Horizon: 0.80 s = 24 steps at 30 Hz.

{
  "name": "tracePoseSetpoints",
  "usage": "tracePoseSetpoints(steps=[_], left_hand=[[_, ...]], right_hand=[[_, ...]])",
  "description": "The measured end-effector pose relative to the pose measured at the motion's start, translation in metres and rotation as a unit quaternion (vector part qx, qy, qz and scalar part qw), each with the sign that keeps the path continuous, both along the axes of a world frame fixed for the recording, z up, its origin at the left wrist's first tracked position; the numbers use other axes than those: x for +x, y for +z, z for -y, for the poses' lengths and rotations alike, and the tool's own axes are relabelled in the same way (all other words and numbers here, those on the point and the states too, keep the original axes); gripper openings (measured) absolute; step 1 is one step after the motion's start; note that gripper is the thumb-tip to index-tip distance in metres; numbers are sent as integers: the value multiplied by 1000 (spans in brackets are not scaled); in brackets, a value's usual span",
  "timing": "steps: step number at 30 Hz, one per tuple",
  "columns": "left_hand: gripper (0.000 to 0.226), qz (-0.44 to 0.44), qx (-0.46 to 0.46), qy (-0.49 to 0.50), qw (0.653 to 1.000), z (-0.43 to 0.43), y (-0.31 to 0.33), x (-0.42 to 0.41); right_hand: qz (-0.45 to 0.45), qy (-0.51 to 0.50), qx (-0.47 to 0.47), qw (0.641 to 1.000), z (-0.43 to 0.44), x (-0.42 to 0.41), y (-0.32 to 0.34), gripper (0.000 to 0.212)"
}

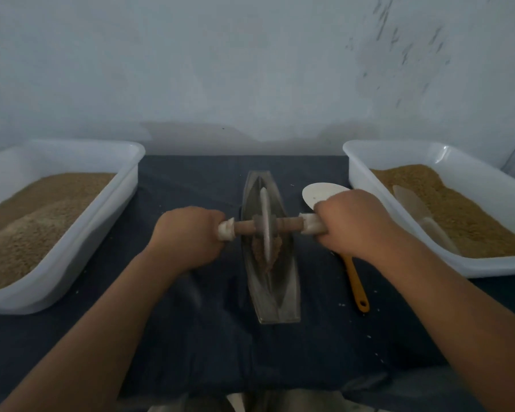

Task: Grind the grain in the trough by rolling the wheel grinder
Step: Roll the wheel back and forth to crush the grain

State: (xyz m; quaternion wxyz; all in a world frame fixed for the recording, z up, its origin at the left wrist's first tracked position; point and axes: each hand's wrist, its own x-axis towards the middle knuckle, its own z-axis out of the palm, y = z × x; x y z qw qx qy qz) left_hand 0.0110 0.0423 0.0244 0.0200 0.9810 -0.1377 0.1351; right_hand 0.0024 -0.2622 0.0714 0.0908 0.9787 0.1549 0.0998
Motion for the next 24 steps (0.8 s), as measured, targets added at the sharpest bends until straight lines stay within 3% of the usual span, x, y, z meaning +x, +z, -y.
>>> tracePoseSetpoints(steps=[3,6,10,14,19,22,24], left_hand=[[30,-37,47,-35,998,0,7,3],[30,-66,70,-48,994,3,16,15],[35,-69,41,21,997,14,17,40],[41,-71,13,63,995,21,26,62],[29,-109,63,-21,992,8,21,23],[28,-76,84,-57,992,-2,15,-3],[29,-51,97,-48,993,1,16,1]], right_hand=[[5,36,45,998,6,-6,-18,34],[-15,-13,78,997,4,6,-31,33],[15,-47,89,995,-5,48,-38,40],[63,-53,54,995,-15,72,-22,32],[-91,-32,58,994,7,32,-24,26],[-188,2,89,978,24,0,-18,21],[-201,-8,89,976,22,6,-19,16]])
